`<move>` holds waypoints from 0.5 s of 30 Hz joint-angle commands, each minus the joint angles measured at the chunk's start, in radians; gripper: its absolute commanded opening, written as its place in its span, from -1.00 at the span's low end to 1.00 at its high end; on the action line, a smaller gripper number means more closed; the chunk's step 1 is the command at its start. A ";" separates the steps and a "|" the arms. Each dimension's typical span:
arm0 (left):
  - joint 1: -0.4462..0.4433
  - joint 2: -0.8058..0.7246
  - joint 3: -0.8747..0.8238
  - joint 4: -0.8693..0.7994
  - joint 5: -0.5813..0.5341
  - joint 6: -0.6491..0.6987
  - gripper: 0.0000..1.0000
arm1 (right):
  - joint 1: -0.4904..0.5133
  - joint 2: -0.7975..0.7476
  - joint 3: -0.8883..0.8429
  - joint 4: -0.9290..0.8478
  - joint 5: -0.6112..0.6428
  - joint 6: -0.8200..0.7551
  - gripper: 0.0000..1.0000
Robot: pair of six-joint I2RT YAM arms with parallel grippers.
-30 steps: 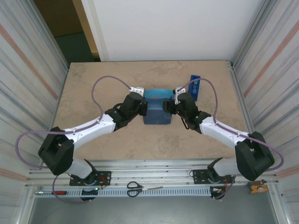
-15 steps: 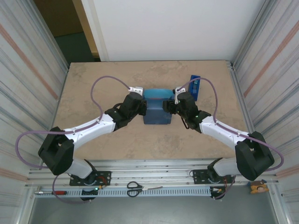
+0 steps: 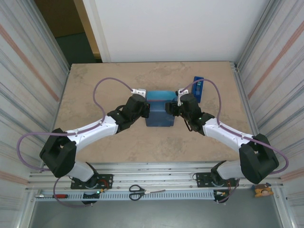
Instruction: Wrap the gift box in paper
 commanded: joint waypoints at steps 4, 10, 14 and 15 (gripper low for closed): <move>0.003 -0.013 0.003 -0.007 -0.023 -0.006 -1.00 | 0.007 0.022 0.012 -0.110 0.027 -0.028 0.27; 0.005 -0.042 0.019 -0.017 -0.056 0.014 -0.59 | 0.007 0.022 0.015 -0.111 0.028 -0.034 0.27; 0.011 -0.039 0.039 -0.023 -0.048 0.036 -0.52 | 0.006 0.024 0.014 -0.113 0.027 -0.033 0.27; 0.013 -0.039 0.040 -0.022 -0.046 0.039 -0.54 | 0.007 0.025 0.014 -0.113 0.027 -0.033 0.27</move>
